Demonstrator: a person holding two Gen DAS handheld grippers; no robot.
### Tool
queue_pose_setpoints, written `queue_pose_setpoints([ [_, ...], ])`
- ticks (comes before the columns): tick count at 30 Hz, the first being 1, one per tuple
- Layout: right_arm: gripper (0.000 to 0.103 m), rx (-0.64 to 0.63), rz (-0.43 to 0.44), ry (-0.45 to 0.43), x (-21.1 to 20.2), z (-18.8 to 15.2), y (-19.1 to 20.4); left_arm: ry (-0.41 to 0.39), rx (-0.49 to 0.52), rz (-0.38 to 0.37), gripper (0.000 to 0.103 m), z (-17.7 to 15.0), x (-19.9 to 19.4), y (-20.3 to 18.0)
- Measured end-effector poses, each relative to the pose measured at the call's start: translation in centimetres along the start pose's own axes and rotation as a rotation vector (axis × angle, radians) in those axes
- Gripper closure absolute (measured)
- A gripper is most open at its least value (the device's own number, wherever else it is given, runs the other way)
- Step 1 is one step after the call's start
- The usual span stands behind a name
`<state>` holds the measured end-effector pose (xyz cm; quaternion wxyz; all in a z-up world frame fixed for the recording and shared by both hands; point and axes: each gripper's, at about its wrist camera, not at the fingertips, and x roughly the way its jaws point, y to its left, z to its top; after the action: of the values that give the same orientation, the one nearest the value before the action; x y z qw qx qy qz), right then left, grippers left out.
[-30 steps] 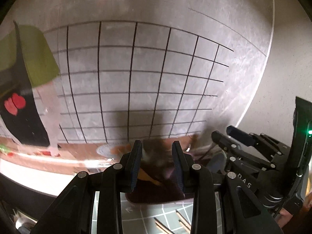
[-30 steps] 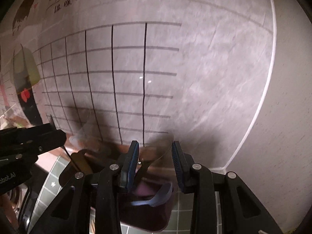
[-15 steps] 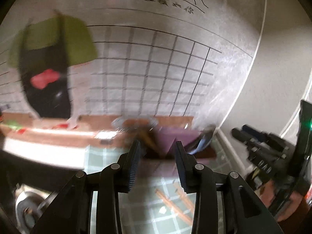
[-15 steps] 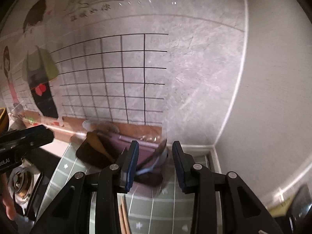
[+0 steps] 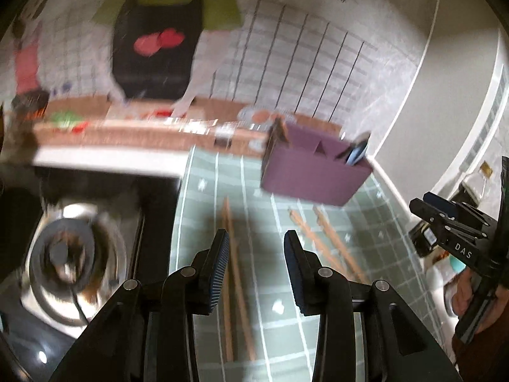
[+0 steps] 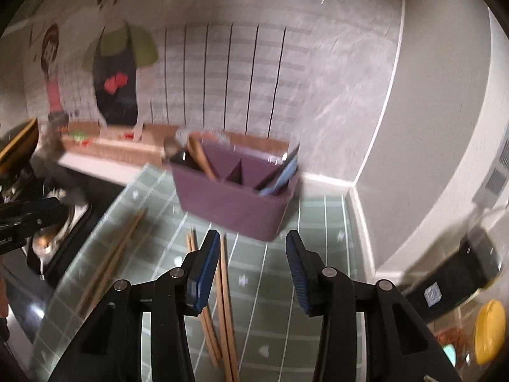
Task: Organize utensils
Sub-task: 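Move both open grippers away from the holder toward the loose chopsticks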
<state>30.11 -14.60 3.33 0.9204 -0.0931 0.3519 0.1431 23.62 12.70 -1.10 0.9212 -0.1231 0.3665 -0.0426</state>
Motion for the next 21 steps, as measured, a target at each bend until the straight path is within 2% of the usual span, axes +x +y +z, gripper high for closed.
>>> queue_pose_setpoints([
  [3, 0.063, -0.011, 0.006, 0.037, 0.6, -1.9, 0.7, 0.033, -0.030, -0.008, 0.066, -2.7, -0.3, 1.0],
  [8, 0.063, -0.013, 0.013, 0.078, 0.7, -4.9, 1.6, 0.084, -0.008, -0.025, 0.066, -6.6, -0.5, 0.9],
  [13, 0.063, 0.006, 0.035, 0.122, 0.3, -8.1, 0.9, 0.125, -0.031, -0.036, 0.066, -8.5, 0.1, 0.5],
  [16, 0.064, 0.028, 0.071, 0.163, 0.1, -9.7, 0.0, 0.128, -0.013, -0.018, 0.066, -9.1, 0.2, -0.1],
  [21, 0.072, 0.031, 0.066, 0.209, -0.4, -12.1, -1.0, 0.147, 0.008, -0.046, 0.066, -9.6, 0.3, -1.0],
])
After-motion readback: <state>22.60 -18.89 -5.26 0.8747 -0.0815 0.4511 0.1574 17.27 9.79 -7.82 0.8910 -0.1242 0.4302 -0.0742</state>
